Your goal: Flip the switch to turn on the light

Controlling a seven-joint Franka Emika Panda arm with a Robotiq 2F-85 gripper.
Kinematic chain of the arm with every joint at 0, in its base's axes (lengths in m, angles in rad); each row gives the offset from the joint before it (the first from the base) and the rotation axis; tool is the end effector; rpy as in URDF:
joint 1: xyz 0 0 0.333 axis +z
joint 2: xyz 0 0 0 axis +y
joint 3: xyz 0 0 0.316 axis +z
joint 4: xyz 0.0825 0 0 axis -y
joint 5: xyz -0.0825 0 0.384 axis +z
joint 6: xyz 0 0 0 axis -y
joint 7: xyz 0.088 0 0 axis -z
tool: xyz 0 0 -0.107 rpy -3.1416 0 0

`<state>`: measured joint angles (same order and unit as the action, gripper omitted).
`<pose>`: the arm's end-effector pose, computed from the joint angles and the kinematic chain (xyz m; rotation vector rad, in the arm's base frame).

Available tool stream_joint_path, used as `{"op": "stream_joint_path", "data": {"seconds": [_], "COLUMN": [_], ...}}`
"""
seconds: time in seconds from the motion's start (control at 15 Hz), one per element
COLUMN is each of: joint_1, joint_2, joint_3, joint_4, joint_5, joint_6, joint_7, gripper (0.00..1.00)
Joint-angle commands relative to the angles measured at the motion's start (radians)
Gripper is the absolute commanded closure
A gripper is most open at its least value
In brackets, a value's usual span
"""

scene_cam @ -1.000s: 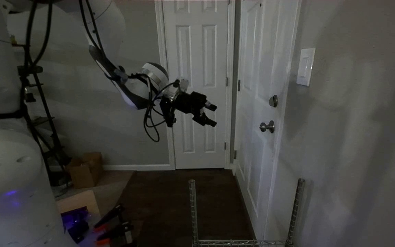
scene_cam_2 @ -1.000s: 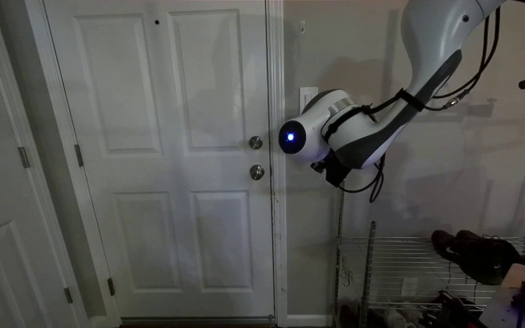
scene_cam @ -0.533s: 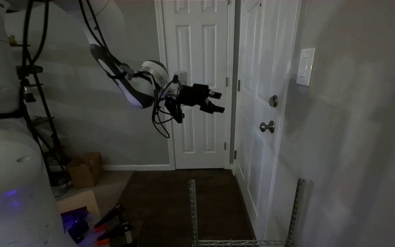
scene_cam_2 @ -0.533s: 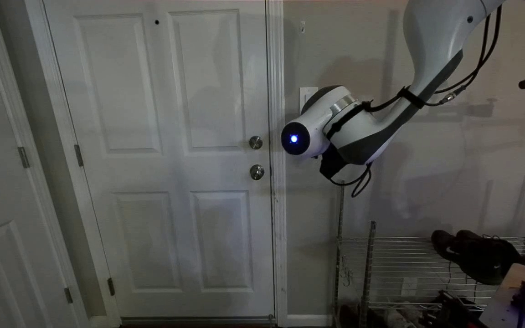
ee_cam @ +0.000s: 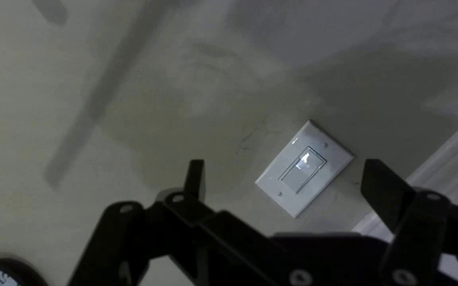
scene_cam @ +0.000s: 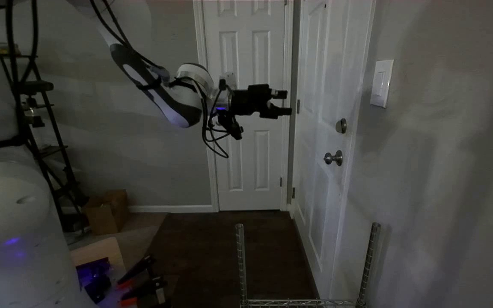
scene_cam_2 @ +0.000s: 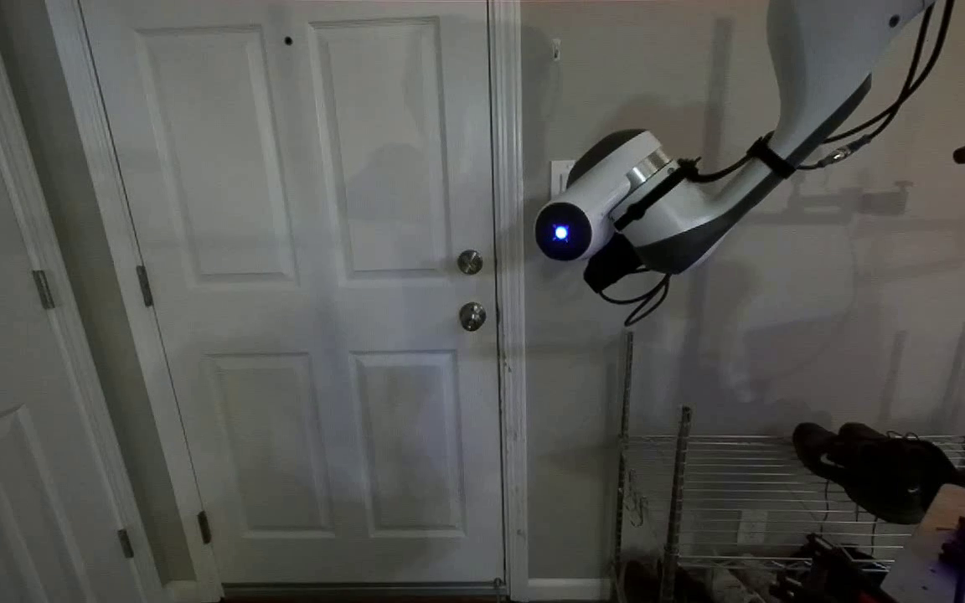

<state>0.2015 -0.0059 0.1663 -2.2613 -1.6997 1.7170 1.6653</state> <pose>0.5159 0.1000 0.4150 1.6603 -0.3435 1.1844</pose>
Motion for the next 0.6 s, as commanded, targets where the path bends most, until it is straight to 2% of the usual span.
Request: {"op": "stream_joint_path", "data": {"seconds": [0.0, 0.13, 0.2, 0.27, 0.53], "joint_1": [-0.039, -0.051, -0.056, -0.06, -0.076], "joint_2": [-0.048, -0.046, -0.043, -0.037, -0.028], "joint_3": [-0.028, -0.042, -0.048, -0.052, -0.07], "joint_4": [-0.017, -0.005, 0.001, 0.009, 0.046], "joint_5": [-0.054, -0.065, -0.073, -0.078, -0.132], "joint_6": [0.128, 0.172, 0.188, 0.197, 0.252], "joint_7": [-0.006, -0.029, -0.042, -0.056, -0.109], "gripper": [0.0, 0.0, 0.25, 0.27, 0.53]}}
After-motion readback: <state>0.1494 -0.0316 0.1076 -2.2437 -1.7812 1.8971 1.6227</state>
